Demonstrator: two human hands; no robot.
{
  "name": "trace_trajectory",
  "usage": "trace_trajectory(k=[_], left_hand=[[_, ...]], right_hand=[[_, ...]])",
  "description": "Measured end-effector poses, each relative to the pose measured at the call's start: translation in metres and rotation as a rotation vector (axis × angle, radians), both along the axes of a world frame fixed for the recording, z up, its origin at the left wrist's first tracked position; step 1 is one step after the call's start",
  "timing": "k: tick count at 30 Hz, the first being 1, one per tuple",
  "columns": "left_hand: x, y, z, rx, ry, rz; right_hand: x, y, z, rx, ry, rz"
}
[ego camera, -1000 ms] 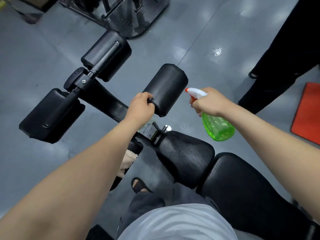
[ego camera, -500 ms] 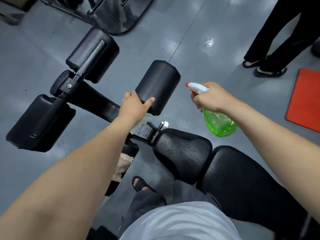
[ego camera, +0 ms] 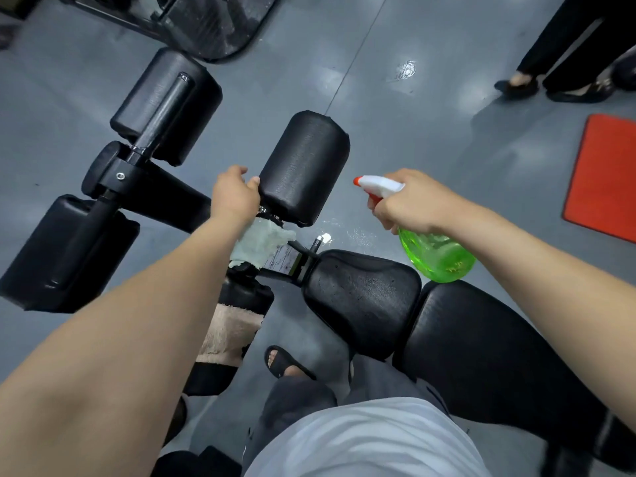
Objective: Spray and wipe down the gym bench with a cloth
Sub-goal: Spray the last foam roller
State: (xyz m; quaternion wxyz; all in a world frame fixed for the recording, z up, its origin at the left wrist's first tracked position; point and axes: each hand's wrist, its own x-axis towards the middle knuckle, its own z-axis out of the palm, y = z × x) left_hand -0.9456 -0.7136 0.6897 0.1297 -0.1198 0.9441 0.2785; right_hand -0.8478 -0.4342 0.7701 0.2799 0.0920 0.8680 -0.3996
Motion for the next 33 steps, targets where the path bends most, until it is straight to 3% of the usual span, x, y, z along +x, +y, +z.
trace_trajectory(k=[3,10,17,21,25,33], left_hand=[[0.0,0.005,-0.002,0.06,0.045,-0.095],[0.006,0.003,-0.002,0.039,-0.086,-0.219],[-0.013,-0.014,0.003,-0.026,-0.03,-0.046],[-0.006,-0.005,0.007,0.081,0.005,-0.11],[0.0,-0.001,0.006,0.039,-0.068,-0.242],[-0.009,0.001,0.002,0.029,0.015,-0.088]], right_hand=[[0.004,-0.004,-0.001,0.008,0.002,0.026],[-0.007,-0.004,0.0,0.036,0.023,-0.119],[-0.02,0.001,0.0,0.049,0.082,-0.174],[-0.023,-0.002,0.002,0.022,0.101,-0.149],[-0.02,-0.007,0.0,0.024,0.049,-0.148],[-0.006,-0.013,-0.017,0.062,-0.049,0.023]])
